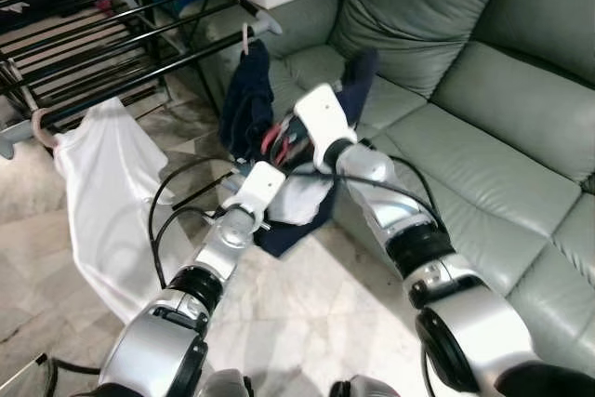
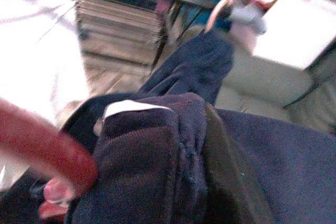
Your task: Hang hanger
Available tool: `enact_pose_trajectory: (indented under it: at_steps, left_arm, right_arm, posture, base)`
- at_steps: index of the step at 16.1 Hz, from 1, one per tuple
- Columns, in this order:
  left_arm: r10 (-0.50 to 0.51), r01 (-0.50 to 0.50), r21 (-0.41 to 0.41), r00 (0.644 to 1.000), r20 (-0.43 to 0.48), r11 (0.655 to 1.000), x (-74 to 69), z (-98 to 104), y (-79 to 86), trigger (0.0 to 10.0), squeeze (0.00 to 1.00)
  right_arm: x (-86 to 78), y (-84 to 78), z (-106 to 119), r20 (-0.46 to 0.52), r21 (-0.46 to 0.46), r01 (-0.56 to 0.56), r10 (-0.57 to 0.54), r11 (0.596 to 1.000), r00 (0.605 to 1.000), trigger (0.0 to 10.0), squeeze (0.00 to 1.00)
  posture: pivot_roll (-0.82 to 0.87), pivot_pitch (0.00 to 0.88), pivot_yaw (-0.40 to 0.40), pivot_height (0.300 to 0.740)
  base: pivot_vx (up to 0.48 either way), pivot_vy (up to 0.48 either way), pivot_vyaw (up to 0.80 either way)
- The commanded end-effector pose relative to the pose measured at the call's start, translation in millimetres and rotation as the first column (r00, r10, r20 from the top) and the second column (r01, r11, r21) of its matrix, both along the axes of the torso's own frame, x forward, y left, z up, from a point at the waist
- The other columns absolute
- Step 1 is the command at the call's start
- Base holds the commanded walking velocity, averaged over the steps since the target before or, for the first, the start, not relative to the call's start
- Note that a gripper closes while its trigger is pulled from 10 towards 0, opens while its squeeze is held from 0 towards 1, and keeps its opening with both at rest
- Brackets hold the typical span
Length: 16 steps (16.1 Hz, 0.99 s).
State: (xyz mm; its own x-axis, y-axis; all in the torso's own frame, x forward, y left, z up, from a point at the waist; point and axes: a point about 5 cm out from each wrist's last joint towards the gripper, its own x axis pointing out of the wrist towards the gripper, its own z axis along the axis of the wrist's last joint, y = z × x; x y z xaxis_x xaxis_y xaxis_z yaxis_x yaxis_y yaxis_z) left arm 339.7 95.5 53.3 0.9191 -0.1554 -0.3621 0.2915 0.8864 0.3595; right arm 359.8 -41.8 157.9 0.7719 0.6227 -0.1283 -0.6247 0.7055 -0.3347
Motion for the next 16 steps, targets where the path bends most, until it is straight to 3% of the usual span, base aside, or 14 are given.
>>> enact_pose_trajectory:
  at_steps: [1, 3, 7, 8, 9, 10, 11, 12, 15, 16]
  left_arm:
    - [0.076, -0.072, -0.127, 0.997, 0.021, 0.989, 13.2, 19, 0.4, 0.2, 0.0]
    - [0.218, -0.216, -0.222, 0.976, -0.015, 0.951, 19.8, 24, 18.4, 0.0, 0.0]
    - [0.295, -0.299, -0.274, 0.954, -0.057, 0.914, 23.0, 26, 33.2, 0.0, 0.0]
    - [0.294, -0.299, -0.285, 0.954, -0.062, 0.911, 23.6, 27, 33.7, 0.0, 0.0]
    - [0.293, -0.298, -0.299, 0.954, -0.063, 0.907, 24.4, 29, 35.7, 0.0, 0.0]
    - [0.291, -0.296, -0.303, 0.955, -0.064, 0.906, 24.5, 29, 36.2, 0.0, 0.0]
    - [0.283, -0.29, -0.298, 0.957, -0.069, 0.909, 23.6, 28, 39.2, 0.0, 0.0]
    - [0.278, -0.287, -0.294, 0.958, -0.074, 0.912, 22.6, 26, 40.5, 0.0, 0.0]
    - [0.278, -0.29, -0.305, 0.957, -0.081, 0.907, 24.2, 28, 40.3, 0.0, 0.0]
    - [0.279, -0.289, -0.324, 0.957, -0.076, 0.901, 27.8, 34, 38.3, 0.0, 0.0]
  right_arm:
    - [-18.2, 16.4, -13, -0.068, -0.061, -0.164, 0.16, 0.985, 0.985, 0.0, 0.0]
    - [-28.5, -0.6, -27, -0.101, -0.117, -0.186, 0.175, 0.975, 0.979, 0.0, 0.0]
    - [-48.2, -23.2, -38, -0.16, -0.118, -0.217, 0.197, 0.969, 0.967, 0.0, 0.0]
    - [-49.0, -33.2, -41, -0.145, -0.137, -0.18, 0.16, 0.974, 0.976, 0.0, 0.0]
    - [-41.5, -57.5, -43, -0.098, -0.138, -0.035, 0.022, 0.99, 0.995, 0.0, 0.0]
    - [-40.4, -64.4, -42, -0.078, -0.144, -0.007, -0.004, 0.99, 0.997, 0.0, 0.0]
    - [-35.0, -88.9, -28, 0.024, -0.114, 0.101, -0.099, 0.988, 0.995, 0.0, 0.0]
    - [-34.8, -98.8, -23, 0.052, -0.118, 0.101, -0.095, 0.988, 0.994, 0.0, 0.0]
    - [-45.4, -93.7, -30, -0.069, -0.115, -0.015, 0.007, 0.993, 0.998, 0.0, 0.0]
    - [-57.3, -84.5, -46, -0.158, -0.148, -0.111, 0.087, 0.983, 0.984, 0.0, 0.0]
  posture:
    - [-0.04, 0.0, 0.011, 0.74]
    - [-0.04, 0.0, 0.015, 0.74]
    - [-0.05, 0.0, 0.021, 0.74]
    - [-0.05, 0.0, 0.022, 0.74]
    - [-0.05, 0.0, 0.026, 0.74]
    - [-0.05, 0.0, 0.026, 0.74]
    - [-0.05, 0.0, 0.039, 0.74]
    - [-0.05, 0.0, 0.044, 0.74]
    - [-0.05, 0.0, 0.042, 0.74]
    - [-0.05, 0.0, 0.042, 0.74]
  base:
    - [0.0, 0.0, 0.0]
    - [0.0, 0.0, 0.0]
    - [0.0, 0.0, 0.0]
    - [0.0, 0.0, 0.0]
    - [0.0, 0.0, 0.0]
    - [0.0, 0.0, 0.0]
    - [0.0, 0.0, 0.0]
    - [0.0, 0.0, 0.0]
    - [0.0, 0.0, 0.0]
    - [0.0, 0.0, 0.0]
